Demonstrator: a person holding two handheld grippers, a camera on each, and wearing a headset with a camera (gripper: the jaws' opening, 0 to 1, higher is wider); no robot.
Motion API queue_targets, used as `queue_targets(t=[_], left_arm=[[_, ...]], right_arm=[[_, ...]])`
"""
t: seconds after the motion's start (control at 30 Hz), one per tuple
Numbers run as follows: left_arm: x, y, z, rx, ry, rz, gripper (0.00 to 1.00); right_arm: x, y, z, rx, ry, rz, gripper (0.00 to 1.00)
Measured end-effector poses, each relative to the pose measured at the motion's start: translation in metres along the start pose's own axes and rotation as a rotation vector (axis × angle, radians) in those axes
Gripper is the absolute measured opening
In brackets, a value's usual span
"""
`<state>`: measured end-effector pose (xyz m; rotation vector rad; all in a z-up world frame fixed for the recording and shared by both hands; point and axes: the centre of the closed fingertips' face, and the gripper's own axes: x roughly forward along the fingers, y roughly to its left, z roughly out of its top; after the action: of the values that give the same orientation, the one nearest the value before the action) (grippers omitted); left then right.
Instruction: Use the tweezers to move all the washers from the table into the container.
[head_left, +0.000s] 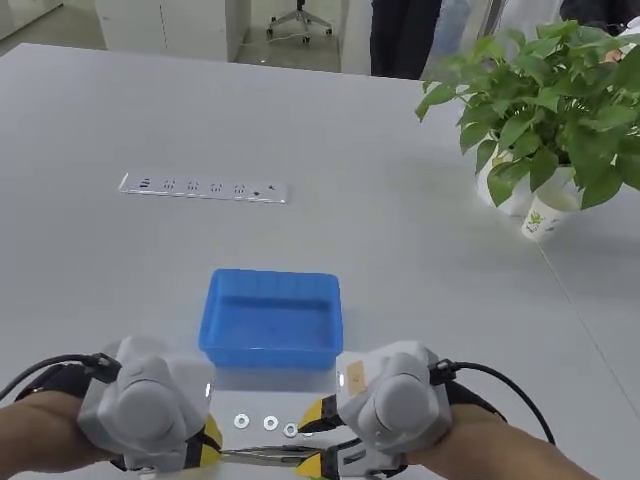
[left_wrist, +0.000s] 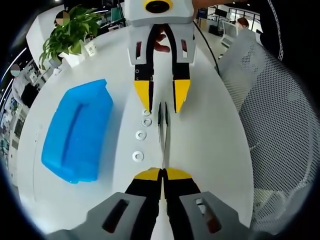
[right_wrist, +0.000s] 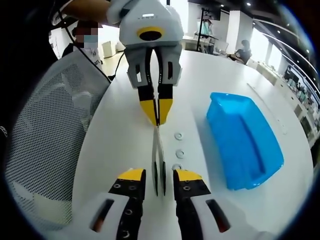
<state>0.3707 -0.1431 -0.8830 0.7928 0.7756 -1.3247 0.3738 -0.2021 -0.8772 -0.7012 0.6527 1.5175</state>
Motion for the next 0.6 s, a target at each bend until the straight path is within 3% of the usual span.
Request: queue_targets(t=[0.6], left_arm=[[-0.019, 0.000, 0.021, 0.012, -0.018, 0.019, 0.05]], right_arm=[[0.007, 0.002, -0.003, -0.031, 0.027, 0.013, 0.21]])
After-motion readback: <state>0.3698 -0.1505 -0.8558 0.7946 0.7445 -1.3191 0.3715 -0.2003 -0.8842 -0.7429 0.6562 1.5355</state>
